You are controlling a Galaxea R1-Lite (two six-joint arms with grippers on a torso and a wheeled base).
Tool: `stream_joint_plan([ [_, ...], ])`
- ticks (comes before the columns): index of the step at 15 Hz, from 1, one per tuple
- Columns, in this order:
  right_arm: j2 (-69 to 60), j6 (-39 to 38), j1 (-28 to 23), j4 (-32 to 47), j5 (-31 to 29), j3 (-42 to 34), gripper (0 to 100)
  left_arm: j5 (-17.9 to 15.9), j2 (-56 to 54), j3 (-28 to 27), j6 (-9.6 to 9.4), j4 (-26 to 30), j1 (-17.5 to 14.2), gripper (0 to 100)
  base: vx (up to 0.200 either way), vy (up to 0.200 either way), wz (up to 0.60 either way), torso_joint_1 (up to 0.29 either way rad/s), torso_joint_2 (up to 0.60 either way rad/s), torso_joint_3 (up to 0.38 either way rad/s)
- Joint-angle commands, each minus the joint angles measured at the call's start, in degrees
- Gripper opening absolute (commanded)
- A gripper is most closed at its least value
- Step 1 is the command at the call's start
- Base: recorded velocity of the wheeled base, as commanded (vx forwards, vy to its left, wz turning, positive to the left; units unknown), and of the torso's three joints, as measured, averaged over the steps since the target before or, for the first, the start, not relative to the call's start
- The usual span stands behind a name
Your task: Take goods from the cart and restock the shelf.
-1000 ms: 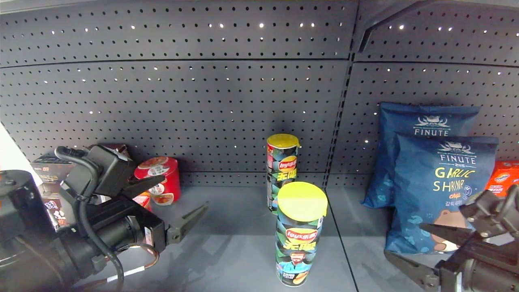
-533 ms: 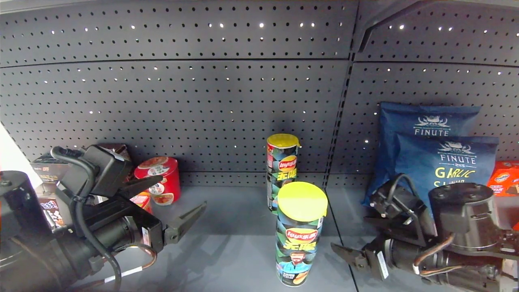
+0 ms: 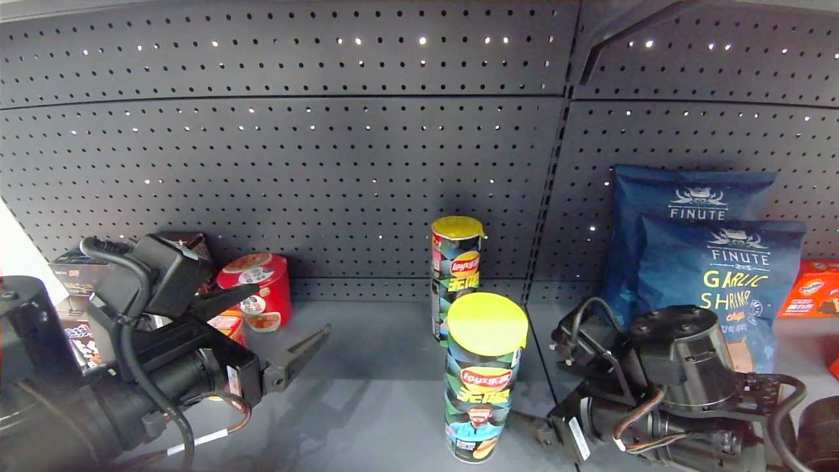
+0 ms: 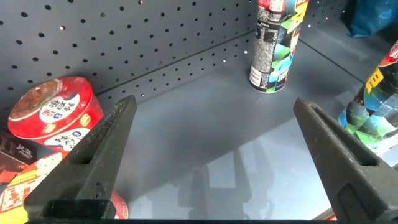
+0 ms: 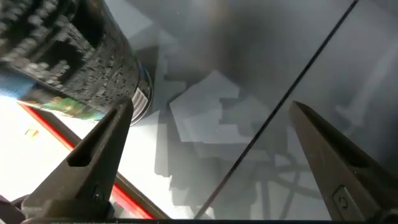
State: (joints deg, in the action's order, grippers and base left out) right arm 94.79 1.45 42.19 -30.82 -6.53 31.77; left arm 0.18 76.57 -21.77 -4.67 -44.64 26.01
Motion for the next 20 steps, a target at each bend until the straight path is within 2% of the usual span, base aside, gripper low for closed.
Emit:
stream_joint_plan([
  [1, 1.01, 0.04, 0.26, -0.12, 0.03, 0.84, 100, -0.01, 0.16, 0.15, 0.01, -0.01, 0.00, 100, 0.000, 0.000, 0.00, 0.000, 0.00, 0.000],
  [14, 2.06, -0.40, 1.23, -1.70, 0.03, 0.58, 100, -0.09, -0.10, 1.29, 0.10, -0.09, 0.00, 100, 0.000, 0.000, 0.00, 0.000, 0.00, 0.000],
  [18, -4.09, -2.15, 0.79, -1.61, -0.67, -1.89, 100, -0.09, -0.81, 1.29, -0.08, -0.09, 0.00, 100, 0.000, 0.000, 0.00, 0.000, 0.00, 0.000],
  [20, -12.26, -4.53, -1.15, -1.26, -2.34, -4.52, 100, 0.08, -5.11, 1.38, -0.25, -0.01, -0.09, 100, 0.000, 0.000, 0.00, 0.000, 0.00, 0.000],
])
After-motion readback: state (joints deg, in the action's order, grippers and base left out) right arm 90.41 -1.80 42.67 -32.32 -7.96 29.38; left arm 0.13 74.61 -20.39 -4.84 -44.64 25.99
